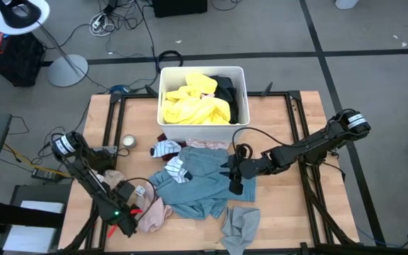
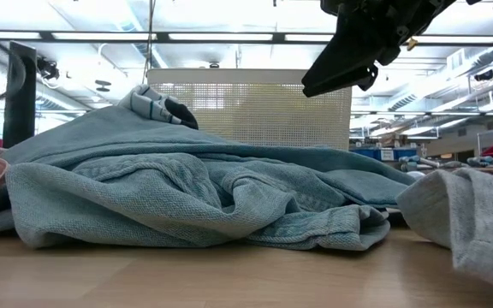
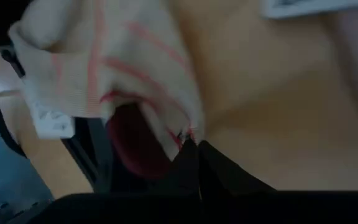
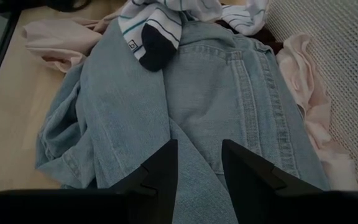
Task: Sort clothes
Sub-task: Put the red striped sock into the white laundry bin
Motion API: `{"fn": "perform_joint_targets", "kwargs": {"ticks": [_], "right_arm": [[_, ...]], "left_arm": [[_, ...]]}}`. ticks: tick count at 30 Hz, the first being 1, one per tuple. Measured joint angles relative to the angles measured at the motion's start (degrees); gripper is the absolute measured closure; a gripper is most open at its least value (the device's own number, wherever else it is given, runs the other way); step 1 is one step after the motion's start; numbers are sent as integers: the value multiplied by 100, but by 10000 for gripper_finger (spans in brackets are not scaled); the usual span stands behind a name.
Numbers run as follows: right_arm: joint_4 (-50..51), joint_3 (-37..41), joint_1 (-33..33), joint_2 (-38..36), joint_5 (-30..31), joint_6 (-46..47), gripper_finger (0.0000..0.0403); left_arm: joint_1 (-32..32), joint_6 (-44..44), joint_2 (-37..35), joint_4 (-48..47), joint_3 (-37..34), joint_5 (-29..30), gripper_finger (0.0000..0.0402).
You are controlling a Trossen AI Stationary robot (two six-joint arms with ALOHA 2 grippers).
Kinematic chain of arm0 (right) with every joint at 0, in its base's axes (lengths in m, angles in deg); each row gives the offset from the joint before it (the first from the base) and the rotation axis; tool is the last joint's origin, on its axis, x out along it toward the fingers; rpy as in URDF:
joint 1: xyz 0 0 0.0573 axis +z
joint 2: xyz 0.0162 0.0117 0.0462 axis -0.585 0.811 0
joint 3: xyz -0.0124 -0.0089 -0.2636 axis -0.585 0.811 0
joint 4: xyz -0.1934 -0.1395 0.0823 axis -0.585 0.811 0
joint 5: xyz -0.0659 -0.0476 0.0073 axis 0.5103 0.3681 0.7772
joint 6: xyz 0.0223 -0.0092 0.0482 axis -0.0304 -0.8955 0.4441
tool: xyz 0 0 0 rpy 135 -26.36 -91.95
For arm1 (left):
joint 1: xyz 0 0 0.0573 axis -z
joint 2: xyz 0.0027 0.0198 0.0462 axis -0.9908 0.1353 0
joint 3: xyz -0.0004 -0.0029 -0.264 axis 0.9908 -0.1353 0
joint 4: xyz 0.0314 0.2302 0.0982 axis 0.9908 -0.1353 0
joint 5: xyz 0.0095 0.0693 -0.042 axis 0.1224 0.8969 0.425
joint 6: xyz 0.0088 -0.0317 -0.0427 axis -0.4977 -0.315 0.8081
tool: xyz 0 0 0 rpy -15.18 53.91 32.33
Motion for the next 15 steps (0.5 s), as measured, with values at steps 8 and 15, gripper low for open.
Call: {"fn": "perform_joint_targets", "kwargs": {"ticks": [8, 15], "right_arm": [[-4, -1, 0, 0, 2, 2, 277], [-6, -2, 0, 0, 2, 2, 277]], "left_arm": [[-166, -206, -423, -1319, 1371, 540, 401], [-192, -344, -561, -2269, 2752, 1996, 401]]}}
